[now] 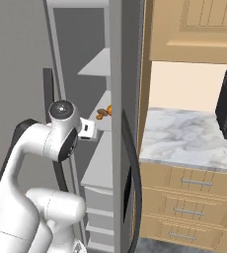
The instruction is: Take the fish, mushroom, and peach from the freezer and place them in the bowl on the counter.
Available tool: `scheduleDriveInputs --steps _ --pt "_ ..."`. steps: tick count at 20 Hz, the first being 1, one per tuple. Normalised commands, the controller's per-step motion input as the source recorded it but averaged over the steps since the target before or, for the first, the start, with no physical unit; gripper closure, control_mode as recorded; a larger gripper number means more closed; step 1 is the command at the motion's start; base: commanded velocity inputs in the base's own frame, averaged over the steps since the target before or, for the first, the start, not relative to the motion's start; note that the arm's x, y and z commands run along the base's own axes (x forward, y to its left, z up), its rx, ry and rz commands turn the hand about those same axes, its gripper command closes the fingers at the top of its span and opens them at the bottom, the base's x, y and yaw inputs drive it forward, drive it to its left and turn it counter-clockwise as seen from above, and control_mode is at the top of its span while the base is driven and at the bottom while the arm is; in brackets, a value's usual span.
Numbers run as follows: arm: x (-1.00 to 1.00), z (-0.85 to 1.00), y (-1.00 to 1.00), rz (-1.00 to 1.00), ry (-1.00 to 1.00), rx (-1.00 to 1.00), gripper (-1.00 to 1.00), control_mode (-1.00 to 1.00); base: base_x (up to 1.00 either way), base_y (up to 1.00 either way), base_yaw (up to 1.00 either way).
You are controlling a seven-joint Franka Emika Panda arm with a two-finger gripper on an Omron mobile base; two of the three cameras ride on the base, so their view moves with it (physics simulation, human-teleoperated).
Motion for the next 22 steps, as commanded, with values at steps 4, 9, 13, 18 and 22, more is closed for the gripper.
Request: scheduleDriveInputs --steps 4,9,13,18,22 --pt "0.78 0.0 0.0 0.0 0.0 0.0 -1.0 -1.0 0.0 0.0 0.0" --pt "0.85 0.0 -0.01 0.0 0.0 0.0 -1.0 -1.0 0.0 0.0 0.0" --pt "0.78 0.0 -0.04 0.0 0.0 0.02 -1.0 -1.0 0.0 0.0 0.0" --pt "0.71 0.0 -0.16 0.01 0.0 0.05 -1.0 -1.0 0.0 0.0 0.0" --pt "0.67 0.0 -0.21 0.02 0.0 0.04 -1.0 -1.0 0.0 0.0 0.0"
